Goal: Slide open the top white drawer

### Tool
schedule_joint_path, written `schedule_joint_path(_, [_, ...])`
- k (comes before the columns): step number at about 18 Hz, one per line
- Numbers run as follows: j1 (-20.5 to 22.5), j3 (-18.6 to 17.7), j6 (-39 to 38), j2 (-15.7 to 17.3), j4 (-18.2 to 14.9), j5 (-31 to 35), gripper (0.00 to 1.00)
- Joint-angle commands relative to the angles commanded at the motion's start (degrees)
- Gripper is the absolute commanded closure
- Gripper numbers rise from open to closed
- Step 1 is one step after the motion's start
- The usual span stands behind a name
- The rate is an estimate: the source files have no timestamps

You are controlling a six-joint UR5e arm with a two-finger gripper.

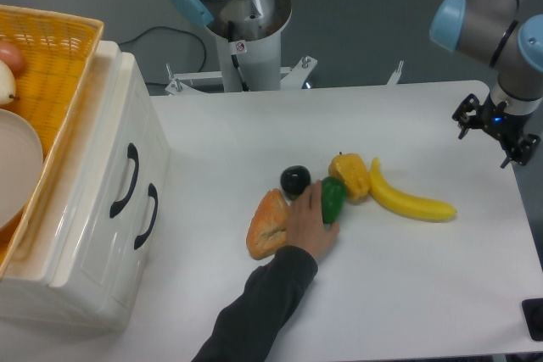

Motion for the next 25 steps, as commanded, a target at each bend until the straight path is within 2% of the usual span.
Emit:
schedule_joint_path(6, [0.09,-0.53,0.00,0.61,0.00,0.00,0.00])
schedule_joint_path(11, [1.14,-3.86,0.26,1.76,0.44,-0.26,0.00])
schedule_joint_path(15, [1.58,-6.85,0.00,4.04,0.44,0.00,0.00])
schedule_joint_path(21, [2.81,-7.56,0.26,6.41,-0.09,0.26,0.00])
schedule_joint_path(23, [2.64,-8.08,0.09,7.99,-0.44,0.26,0.00])
schedule_joint_path(25, [2.02,-10.10,-0.44,10.18,-0.44,0.18,0.00])
